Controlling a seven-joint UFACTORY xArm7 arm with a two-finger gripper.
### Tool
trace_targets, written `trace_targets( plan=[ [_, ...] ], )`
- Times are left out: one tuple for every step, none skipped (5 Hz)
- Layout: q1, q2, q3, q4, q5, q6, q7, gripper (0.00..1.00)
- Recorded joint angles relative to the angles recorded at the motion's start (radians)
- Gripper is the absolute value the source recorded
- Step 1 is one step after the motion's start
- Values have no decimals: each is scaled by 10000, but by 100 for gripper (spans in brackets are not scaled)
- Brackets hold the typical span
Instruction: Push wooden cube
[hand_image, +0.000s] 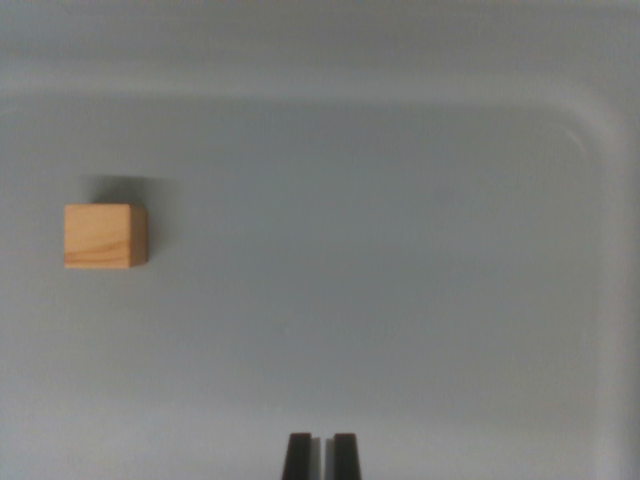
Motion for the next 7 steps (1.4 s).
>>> trace_targets(
  plan=[
    [0, 0, 0, 0, 0, 0, 0, 0],
    [69, 128, 49, -204, -25, -304, 116, 0],
    [69, 128, 49, -204, -25, -304, 116, 0],
    [148, 275, 105, -440, -54, -655, 249, 0],
    [148, 275, 105, -440, -54, -655, 249, 0],
    [233, 433, 165, -692, -85, -1030, 392, 0],
    [233, 433, 165, -692, -85, -1030, 392, 0]
  ],
)
